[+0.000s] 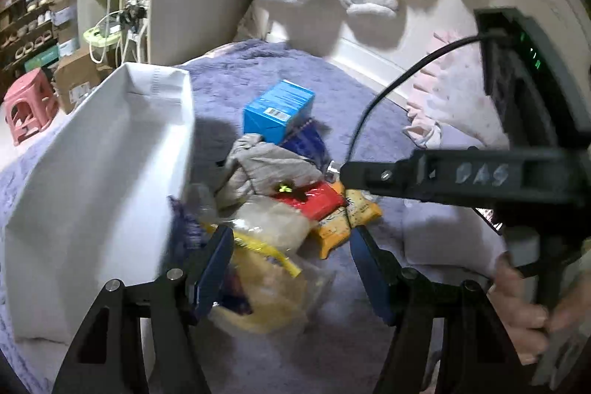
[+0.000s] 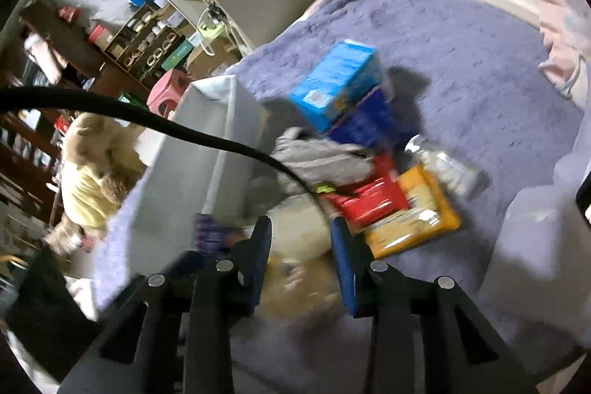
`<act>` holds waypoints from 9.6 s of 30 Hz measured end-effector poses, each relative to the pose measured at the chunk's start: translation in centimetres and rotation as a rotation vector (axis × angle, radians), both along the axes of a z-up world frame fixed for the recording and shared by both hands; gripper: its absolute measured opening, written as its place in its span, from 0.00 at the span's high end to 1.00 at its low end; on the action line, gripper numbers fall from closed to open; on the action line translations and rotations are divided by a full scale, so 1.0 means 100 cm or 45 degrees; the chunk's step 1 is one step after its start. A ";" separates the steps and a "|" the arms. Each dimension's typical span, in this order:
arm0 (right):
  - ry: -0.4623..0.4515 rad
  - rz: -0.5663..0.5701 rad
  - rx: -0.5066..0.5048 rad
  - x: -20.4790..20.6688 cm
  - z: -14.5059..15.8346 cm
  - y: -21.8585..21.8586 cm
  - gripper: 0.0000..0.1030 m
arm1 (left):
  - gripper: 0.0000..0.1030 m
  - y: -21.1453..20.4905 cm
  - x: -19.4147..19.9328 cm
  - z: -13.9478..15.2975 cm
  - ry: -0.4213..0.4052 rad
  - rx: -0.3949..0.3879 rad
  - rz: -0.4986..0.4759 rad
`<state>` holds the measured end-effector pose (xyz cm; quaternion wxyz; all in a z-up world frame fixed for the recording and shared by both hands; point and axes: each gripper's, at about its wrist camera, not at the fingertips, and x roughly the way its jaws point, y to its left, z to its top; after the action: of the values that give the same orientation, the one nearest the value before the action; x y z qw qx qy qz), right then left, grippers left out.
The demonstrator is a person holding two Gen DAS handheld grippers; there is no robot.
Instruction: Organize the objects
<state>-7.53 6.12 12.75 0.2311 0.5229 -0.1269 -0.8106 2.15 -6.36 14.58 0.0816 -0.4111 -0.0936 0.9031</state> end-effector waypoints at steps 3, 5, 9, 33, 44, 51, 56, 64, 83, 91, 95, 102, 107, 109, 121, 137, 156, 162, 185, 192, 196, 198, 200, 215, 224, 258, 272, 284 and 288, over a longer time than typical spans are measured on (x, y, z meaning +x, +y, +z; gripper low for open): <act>-0.064 0.060 -0.146 -0.003 -0.017 0.011 0.58 | 0.38 0.015 -0.009 -0.002 -0.015 -0.094 0.049; -0.108 0.086 -0.228 -0.006 -0.028 0.011 0.56 | 0.38 0.024 -0.011 -0.002 -0.027 -0.179 0.081; -0.159 0.111 -0.331 -0.008 -0.043 0.009 0.50 | 0.38 0.026 -0.009 0.003 -0.056 -0.308 0.138; 0.096 0.668 0.306 0.026 -0.102 -0.087 0.19 | 0.39 -0.058 0.006 0.009 -0.068 -0.339 0.508; -0.024 0.517 -0.212 0.005 -0.044 -0.018 0.25 | 0.39 -0.075 0.023 0.029 0.026 -0.269 0.584; 0.240 0.442 -0.509 0.020 0.021 -0.011 0.25 | 0.38 -0.090 0.044 0.050 0.096 -0.298 0.705; 0.235 0.453 -0.644 0.016 0.046 -0.060 0.24 | 0.38 -0.113 0.068 0.059 0.099 -0.286 0.796; 0.002 0.491 -0.729 0.025 0.015 -0.127 0.22 | 0.38 -0.152 0.099 0.063 0.093 -0.201 0.953; 0.373 0.258 -0.692 0.048 0.050 -0.050 0.15 | 0.38 -0.090 0.040 0.039 0.051 -0.027 0.466; 0.584 0.008 -0.152 0.074 0.054 0.033 0.18 | 0.51 -0.019 0.006 0.015 0.029 -0.065 0.229; 0.489 0.020 -0.054 0.062 0.021 0.054 0.23 | 0.56 0.019 -0.009 -0.010 -0.028 -0.077 0.099; 0.424 0.190 0.110 0.046 0.001 0.049 0.32 | 0.55 0.051 -0.034 -0.059 -0.146 -0.136 0.038; 0.495 0.296 0.371 0.049 -0.013 0.040 0.36 | 0.55 0.065 -0.040 -0.081 -0.223 -0.244 0.008; 0.516 0.286 0.454 0.047 -0.017 0.045 0.36 | 0.54 0.063 -0.040 -0.081 -0.227 -0.245 0.017; 0.827 -0.016 0.521 0.021 -0.042 0.072 0.39 | 0.54 0.037 -0.045 -0.078 -0.215 -0.161 0.158; 0.643 0.131 0.305 0.007 -0.052 0.072 0.48 | 0.50 0.043 -0.037 -0.080 -0.329 -0.287 0.115; 0.469 0.173 -0.015 0.002 -0.049 0.076 0.48 | 0.08 0.032 -0.040 -0.134 -0.143 -0.241 0.156; 0.482 0.212 0.034 0.008 -0.041 0.070 0.48 | 0.03 0.042 -0.040 -0.136 -0.154 -0.316 0.152; 0.358 0.288 0.130 0.012 -0.015 0.065 0.48 | 0.03 0.046 -0.034 -0.135 -0.153 -0.314 0.153; 0.295 0.254 0.203 0.002 -0.023 0.081 0.48 | 0.03 0.050 -0.032 -0.135 -0.153 -0.315 0.154; 0.225 0.220 0.160 -0.009 -0.030 0.092 0.48 | 0.03 0.050 -0.031 -0.136 -0.153 -0.316 0.155; 0.200 0.214 0.192 -0.011 -0.036 0.091 0.49 | 0.03 0.049 -0.031 -0.135 -0.153 -0.315 0.154; 0.202 0.222 0.223 -0.009 -0.037 0.088 0.50 | 0.03 0.050 -0.031 -0.135 -0.153 -0.316 0.154; 0.153 0.255 0.371 -0.012 -0.057 0.077 0.65 | 0.00 0.053 -0.036 -0.139 -0.156 -0.309 0.146; 0.253 0.379 0.408 -0.001 -0.063 0.072 0.63 | 0.00 0.052 -0.033 -0.140 -0.155 -0.308 0.145; 0.629 0.579 0.325 0.020 -0.097 0.052 0.15 | 0.02 0.039 -0.031 -0.145 -0.160 -0.329 0.181; 0.532 0.403 0.245 0.005 -0.080 0.055 0.29 | 0.00 0.037 -0.032 -0.144 -0.157 -0.323 0.183; 0.540 0.299 0.412 -0.008 -0.085 0.048 0.33 | 0.15 0.018 -0.040 -0.131 -0.273 -0.214 0.192; 0.437 0.310 0.307 -0.013 -0.097 0.053 0.25 | 0.23 0.019 -0.046 -0.126 -0.373 -0.286 0.114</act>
<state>-8.84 11.39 3.01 0.2813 0.4127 0.0759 -0.8630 -2.45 -4.43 1.97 -0.0197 -0.5400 -0.0211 0.8412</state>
